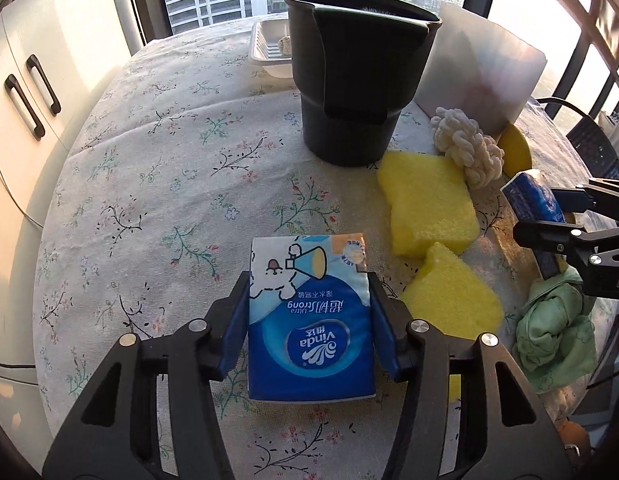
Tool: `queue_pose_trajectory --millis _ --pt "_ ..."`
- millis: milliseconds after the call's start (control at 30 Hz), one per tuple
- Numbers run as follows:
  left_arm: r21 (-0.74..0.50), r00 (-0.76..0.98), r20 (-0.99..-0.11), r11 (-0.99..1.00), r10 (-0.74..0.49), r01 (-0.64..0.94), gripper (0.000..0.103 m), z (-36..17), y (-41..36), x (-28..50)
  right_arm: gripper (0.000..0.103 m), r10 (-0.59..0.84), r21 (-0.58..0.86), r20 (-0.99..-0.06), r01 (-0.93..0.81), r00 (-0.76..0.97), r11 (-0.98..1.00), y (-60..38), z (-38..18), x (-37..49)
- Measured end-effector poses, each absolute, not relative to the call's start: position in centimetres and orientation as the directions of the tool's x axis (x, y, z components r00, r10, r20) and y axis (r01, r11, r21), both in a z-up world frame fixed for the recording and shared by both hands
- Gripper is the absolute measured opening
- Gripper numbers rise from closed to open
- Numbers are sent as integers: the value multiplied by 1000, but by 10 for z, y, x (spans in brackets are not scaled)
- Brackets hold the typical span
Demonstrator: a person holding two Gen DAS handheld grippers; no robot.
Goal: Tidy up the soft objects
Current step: 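Grasp the blue Vinda tissue pack with the left tool while the right tool grasps another pack, then carry both tissue packs over the white tray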
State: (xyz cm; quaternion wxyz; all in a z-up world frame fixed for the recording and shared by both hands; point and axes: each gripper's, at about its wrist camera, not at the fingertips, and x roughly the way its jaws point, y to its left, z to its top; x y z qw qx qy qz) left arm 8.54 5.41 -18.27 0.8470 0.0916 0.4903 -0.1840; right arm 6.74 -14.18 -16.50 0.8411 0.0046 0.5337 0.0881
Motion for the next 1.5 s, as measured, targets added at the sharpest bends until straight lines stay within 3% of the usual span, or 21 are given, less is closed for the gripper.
queue_pose_trajectory --millis 500,900,1500 --pt "-23 516 -834 946 -197 324 52 -163 70 74 60 106 104 -855 -32 508 994 -195 -128 36" --pt "-39 525 -829 956 -194 292 51 -162 84 80 60 33 94 -861 94 507 991 -245 -130 17" --pt "-63 553 -815 975 -173 213 51 -152 102 102 60 0 82 -861 139 508 987 -269 -129 24"
